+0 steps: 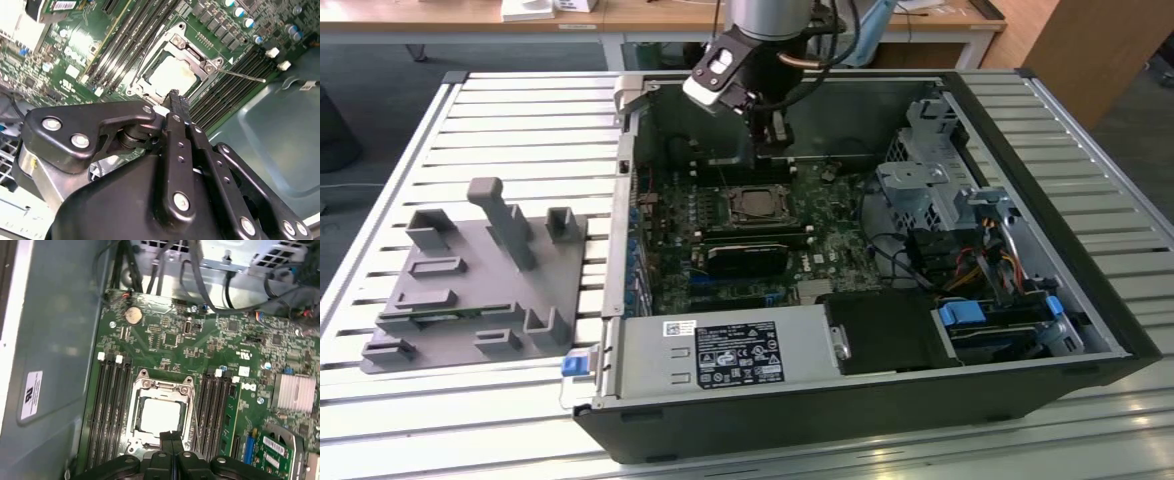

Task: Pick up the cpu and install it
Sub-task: 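Install the first cpu locking lever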

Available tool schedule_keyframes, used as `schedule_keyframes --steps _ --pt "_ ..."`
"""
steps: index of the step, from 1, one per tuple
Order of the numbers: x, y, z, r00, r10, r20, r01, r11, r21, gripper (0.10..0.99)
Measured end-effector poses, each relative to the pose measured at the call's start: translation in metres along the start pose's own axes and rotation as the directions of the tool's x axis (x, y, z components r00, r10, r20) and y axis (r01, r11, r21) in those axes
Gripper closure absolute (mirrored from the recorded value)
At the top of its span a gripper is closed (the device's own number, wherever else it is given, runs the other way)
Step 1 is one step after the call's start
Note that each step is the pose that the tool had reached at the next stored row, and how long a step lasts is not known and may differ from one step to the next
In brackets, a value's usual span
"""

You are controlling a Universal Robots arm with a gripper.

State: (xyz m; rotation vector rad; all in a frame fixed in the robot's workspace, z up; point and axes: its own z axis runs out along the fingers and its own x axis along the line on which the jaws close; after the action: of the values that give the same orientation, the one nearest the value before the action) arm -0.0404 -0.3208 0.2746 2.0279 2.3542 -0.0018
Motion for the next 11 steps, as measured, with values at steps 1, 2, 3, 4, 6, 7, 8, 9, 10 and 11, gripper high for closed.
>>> schedule_keyframes --steps 1,2,3,4,6,7,8,9,10,11 --pt "0.0 0.0 0.0 0.9999 -0.015 -0.0003 0.015 0.9999 0.0 0.98" --pt "0.0 0.0 0.0 0.9995 -0.032 -0.0006 0.032 0.9995 -0.001 0.98" --pt "0.0 0.0 0.0 0.9988 -0.049 -0.0011 0.049 0.9988 -0.001 0.98" --pt "0.0 0.0 0.0 0.9977 -0.067 -0.0013 0.067 0.9977 -0.002 0.98" --pt "0.0 0.0 0.0 0.9949 -0.101 -0.002 0.101 0.9949 -0.003 0.98" --pt "0.0 0.0 0.0 0.9907 -0.136 -0.0027 0.136 0.9907 -0.004 0.98" --pt "0.0 0.0 0.0 0.9884 -0.152 -0.0029 0.152 0.9884 -0.004 0.98" --pt "0.0 0.0 0.0001 0.9859 -0.168 -0.0032 0.167 0.9859 -0.005 0.98" --pt "0.0 0.0 0.0001 0.9831 -0.183 -0.0035 0.183 0.9831 -0.005 0.98" --pt "0.0 0.0 0.0001 0.9801 -0.198 -0.0037 0.198 0.9801 -0.006 0.98"
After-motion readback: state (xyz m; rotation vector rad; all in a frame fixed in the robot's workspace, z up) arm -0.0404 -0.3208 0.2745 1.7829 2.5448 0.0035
